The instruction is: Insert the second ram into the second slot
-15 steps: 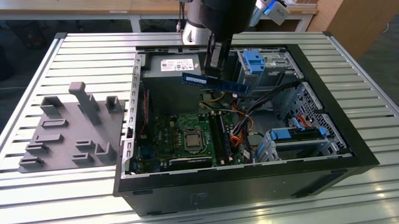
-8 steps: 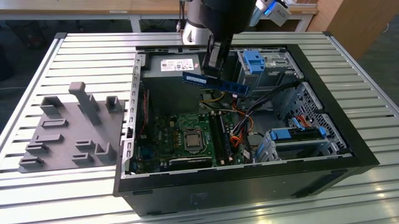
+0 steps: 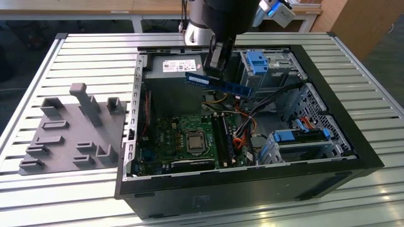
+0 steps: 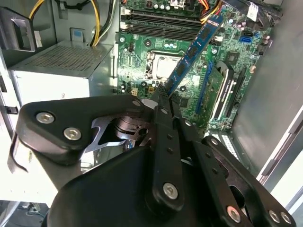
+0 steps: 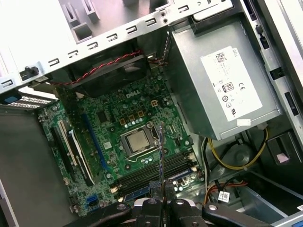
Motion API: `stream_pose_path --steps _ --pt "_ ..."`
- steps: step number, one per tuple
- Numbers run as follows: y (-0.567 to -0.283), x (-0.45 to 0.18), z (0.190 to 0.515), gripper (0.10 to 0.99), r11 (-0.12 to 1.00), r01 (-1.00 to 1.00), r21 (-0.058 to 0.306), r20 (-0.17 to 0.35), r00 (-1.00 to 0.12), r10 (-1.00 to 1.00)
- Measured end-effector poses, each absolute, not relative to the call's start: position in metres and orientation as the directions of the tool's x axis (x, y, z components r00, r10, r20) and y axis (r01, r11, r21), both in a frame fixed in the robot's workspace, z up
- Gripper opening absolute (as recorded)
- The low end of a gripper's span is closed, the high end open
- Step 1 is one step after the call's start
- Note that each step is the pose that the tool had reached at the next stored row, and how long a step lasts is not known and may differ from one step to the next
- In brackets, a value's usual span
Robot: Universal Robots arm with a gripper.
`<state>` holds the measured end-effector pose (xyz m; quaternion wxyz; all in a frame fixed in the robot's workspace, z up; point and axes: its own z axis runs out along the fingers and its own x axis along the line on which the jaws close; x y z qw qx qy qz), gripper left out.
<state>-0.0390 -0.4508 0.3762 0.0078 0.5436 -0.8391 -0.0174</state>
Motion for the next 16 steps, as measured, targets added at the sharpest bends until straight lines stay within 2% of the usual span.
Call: stream_pose_path --steps 16 --pt "-0.4508 -0.0390 0.3762 0.137 0.481 -0.876 0.038 -0.006 -0.481 -0.877"
